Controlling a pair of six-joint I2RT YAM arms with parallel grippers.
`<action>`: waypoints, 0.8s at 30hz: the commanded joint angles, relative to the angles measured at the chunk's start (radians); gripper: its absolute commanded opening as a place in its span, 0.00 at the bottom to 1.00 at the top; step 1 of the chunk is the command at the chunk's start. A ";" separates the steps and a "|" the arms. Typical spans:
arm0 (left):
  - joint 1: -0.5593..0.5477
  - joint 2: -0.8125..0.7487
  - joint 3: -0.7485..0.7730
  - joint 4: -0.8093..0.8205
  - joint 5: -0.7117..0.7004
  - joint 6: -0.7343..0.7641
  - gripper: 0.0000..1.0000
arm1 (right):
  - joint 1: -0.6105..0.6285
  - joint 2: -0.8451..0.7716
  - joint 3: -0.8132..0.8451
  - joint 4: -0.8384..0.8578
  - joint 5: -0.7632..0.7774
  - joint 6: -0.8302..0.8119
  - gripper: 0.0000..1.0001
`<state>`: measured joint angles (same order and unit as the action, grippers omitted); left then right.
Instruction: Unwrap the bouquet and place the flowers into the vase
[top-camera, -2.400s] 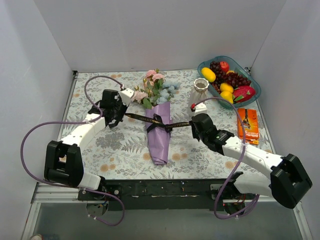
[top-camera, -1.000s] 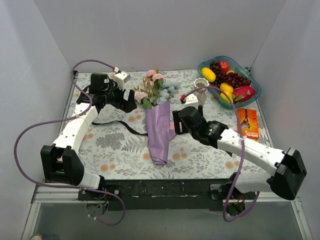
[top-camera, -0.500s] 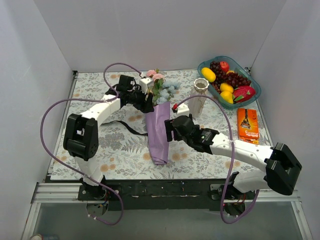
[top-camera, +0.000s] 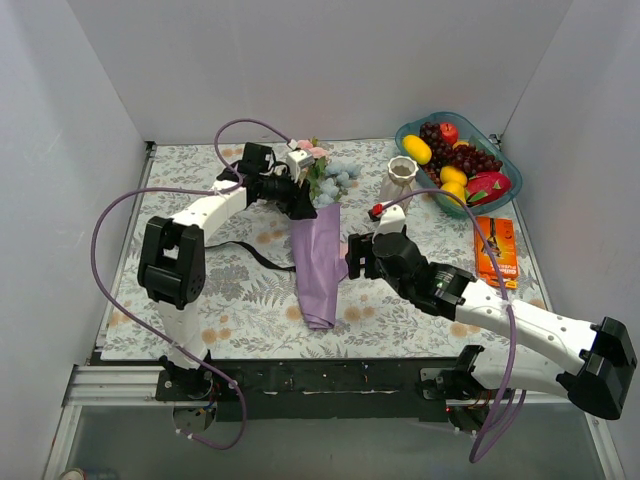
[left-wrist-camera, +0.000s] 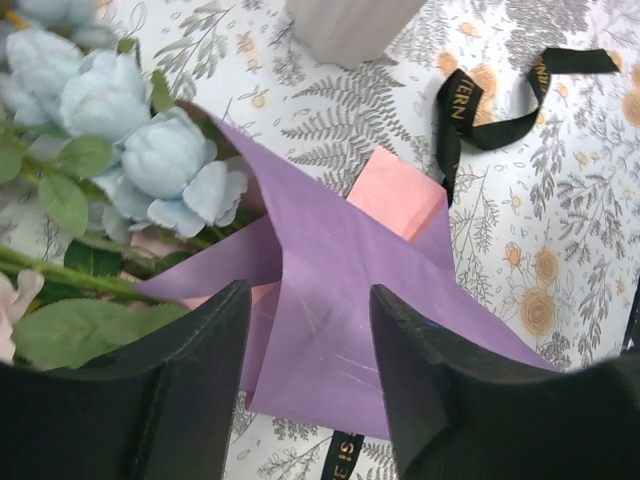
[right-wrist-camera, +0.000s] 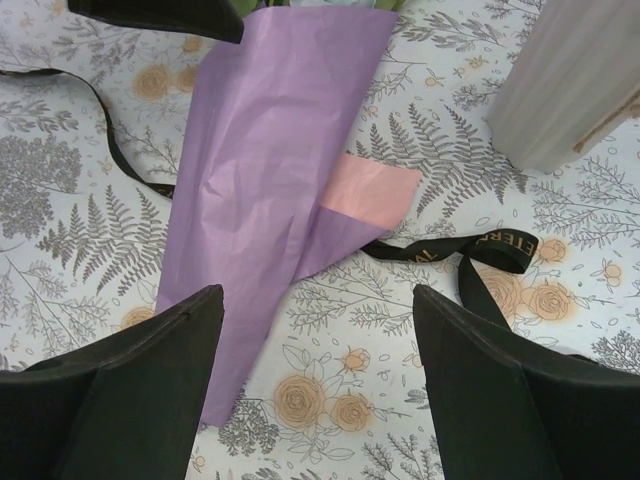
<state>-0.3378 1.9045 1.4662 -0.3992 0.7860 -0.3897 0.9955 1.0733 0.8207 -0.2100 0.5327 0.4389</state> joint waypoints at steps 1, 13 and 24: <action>-0.001 0.030 0.062 -0.111 0.134 0.107 0.62 | 0.002 -0.029 0.026 -0.038 0.032 -0.017 0.83; 0.028 0.068 0.094 -0.122 0.153 0.161 0.95 | 0.003 -0.104 0.020 -0.043 0.013 -0.040 0.81; 0.026 0.159 0.167 -0.386 0.246 0.350 0.56 | 0.003 -0.130 0.006 -0.060 0.046 -0.037 0.80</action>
<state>-0.3115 2.0438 1.5833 -0.6693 0.9783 -0.1242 0.9955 0.9722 0.8204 -0.2783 0.5472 0.4103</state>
